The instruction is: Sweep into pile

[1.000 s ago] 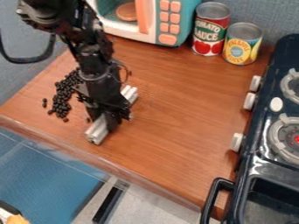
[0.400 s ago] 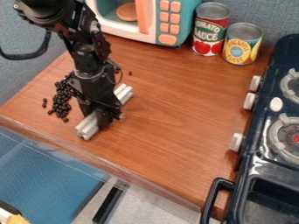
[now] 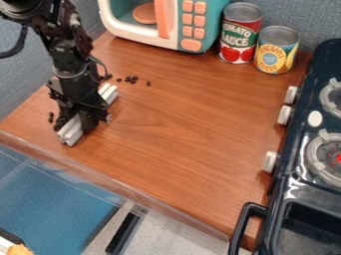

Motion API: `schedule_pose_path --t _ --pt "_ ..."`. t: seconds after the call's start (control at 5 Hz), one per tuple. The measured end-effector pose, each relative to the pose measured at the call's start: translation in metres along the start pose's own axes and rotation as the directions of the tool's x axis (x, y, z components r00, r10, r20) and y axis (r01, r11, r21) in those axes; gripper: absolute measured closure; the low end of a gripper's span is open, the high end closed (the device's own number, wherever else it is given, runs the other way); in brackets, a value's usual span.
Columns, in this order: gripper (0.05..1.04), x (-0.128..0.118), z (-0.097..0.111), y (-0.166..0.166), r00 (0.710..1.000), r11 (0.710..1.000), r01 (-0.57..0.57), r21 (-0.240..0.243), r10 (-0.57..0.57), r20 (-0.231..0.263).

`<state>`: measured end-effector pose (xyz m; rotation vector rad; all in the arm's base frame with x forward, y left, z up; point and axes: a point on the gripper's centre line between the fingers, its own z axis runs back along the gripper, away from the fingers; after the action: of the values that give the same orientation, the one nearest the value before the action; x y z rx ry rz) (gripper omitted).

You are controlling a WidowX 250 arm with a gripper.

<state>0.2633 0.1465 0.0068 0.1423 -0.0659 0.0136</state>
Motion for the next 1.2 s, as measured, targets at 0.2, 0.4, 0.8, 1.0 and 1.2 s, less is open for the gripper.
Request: schedule_pose_path --t 0.2,0.4,0.8,1.0,1.2 --pt "0.694 -0.004 -0.001 0.007 1.000 1.000 -0.011 -0.001 0.011 -0.001" --pt "0.694 -0.007 0.001 0.003 1.000 1.000 -0.013 -0.018 0.013 -0.003" --pt "0.694 0.008 0.040 -0.044 0.998 0.993 0.035 -0.115 -0.029 0.056" --pt "0.694 0.018 0.061 -0.077 0.995 0.989 0.074 -0.128 -0.064 0.082" --pt "0.694 0.028 0.068 -0.115 0.992 0.988 0.114 -0.101 -0.106 0.074"
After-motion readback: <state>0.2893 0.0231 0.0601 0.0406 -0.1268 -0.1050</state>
